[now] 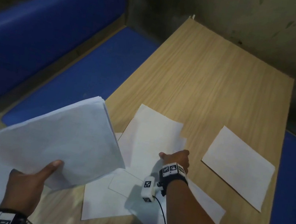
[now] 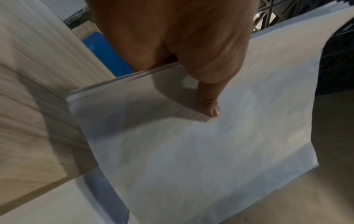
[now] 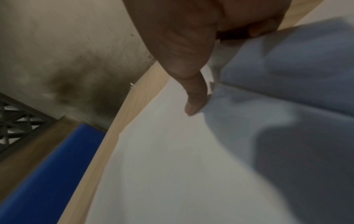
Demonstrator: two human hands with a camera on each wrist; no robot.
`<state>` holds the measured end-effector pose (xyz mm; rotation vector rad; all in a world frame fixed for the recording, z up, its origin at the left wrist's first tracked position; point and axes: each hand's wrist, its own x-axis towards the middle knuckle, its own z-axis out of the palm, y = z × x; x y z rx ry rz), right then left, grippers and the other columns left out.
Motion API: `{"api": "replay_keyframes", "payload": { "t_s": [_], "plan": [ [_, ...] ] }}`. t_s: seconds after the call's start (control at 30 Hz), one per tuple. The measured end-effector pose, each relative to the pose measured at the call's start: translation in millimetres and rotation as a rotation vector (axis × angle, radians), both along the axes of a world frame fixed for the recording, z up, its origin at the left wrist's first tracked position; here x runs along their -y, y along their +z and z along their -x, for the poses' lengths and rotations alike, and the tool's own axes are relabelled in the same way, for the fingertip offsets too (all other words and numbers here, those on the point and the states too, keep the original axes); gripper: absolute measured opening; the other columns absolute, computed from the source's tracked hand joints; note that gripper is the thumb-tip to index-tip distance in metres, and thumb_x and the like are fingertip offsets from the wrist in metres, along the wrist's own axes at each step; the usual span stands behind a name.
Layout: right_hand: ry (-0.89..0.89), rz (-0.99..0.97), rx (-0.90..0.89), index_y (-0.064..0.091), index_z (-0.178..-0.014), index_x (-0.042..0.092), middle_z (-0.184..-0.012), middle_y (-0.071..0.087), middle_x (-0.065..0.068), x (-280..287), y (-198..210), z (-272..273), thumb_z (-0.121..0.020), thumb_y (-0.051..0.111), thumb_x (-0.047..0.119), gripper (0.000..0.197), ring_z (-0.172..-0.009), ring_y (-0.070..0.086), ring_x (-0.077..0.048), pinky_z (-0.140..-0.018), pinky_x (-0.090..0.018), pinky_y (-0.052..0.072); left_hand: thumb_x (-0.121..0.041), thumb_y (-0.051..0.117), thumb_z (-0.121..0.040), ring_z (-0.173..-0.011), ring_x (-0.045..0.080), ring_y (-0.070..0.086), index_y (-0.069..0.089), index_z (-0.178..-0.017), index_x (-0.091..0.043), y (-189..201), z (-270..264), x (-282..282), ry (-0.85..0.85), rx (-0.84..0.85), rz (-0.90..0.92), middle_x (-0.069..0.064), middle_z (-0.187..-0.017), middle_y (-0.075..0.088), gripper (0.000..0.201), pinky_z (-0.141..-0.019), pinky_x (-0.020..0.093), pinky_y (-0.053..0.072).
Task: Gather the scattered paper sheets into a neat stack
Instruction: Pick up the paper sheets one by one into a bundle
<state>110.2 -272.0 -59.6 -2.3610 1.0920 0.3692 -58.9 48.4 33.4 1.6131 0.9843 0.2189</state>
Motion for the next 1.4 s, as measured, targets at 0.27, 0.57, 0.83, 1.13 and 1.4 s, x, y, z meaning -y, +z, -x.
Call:
{"api": "replay_keyframes", "payload": {
  "t_s": [0.27, 0.57, 0.83, 1.13, 1.4],
  "plan": [
    [0.204, -0.322, 0.289, 0.063, -0.088, -0.006, -0.082, 0.065, -0.012, 32.1, 45.4, 4.5, -0.079, 0.069, 0.005, 0.015, -0.074, 0.059, -0.025, -0.051, -0.022, 0.042, -0.007, 0.084, -0.076, -0.106, 0.024, 0.062, 0.068, -0.117, -0.006, 4.0, -10.9, 5.6, -0.061, 0.006, -0.016, 0.009, -0.111, 0.069, 0.044, -0.099, 0.036, 0.042],
    [0.593, -0.381, 0.167, 0.068, -0.088, 0.007, -0.080, 0.069, -0.003, 122.5, 99.3, 55.0, -0.081, 0.068, 0.003, 0.007, -0.070, 0.058, -0.006, -0.060, -0.016, 0.042, -0.026, 0.088, -0.070, -0.085, 0.022, 0.063, 0.071, -0.095, 0.008, -9.6, -1.0, 5.6, -0.041, -0.040, 0.009, 0.015, -0.089, 0.070, 0.046, -0.086, 0.037, 0.045],
    [0.718, -0.241, -0.093, 0.053, -0.131, 0.007, -0.126, 0.052, -0.005, 146.7, 36.6, 90.1, -0.082, 0.067, -0.002, 0.052, -0.116, 0.053, -0.019, -0.094, -0.020, 0.039, -0.026, 0.087, -0.075, -0.065, 0.023, 0.057, 0.055, -0.064, -0.006, 7.4, 0.3, 31.8, -0.074, -0.076, -0.032, 0.006, -0.062, 0.058, 0.039, -0.074, 0.037, 0.040],
    [0.787, 0.174, -0.234, 0.057, -0.114, 0.021, -0.110, 0.066, -0.004, 148.2, 18.1, 81.6, -0.078, 0.071, 0.025, 0.039, -0.107, 0.060, -0.025, -0.087, -0.031, 0.045, -0.016, 0.085, -0.076, -0.088, 0.031, 0.067, 0.068, -0.076, 0.001, 14.5, -5.4, 56.2, -0.128, -0.043, 0.002, 0.008, -0.075, 0.067, 0.024, -0.080, 0.037, 0.044],
    [0.730, 0.284, -0.052, 0.060, -0.114, 0.016, -0.130, 0.052, -0.008, 187.4, 27.7, 57.8, -0.081, 0.063, 0.024, 0.034, -0.115, 0.053, -0.030, -0.091, -0.040, 0.047, -0.017, 0.087, -0.074, -0.084, 0.026, 0.067, 0.074, -0.097, 0.009, -6.4, -11.8, 64.8, -0.148, -0.046, -0.004, 0.019, -0.088, 0.072, 0.037, -0.085, 0.043, 0.050]
  ]
}}
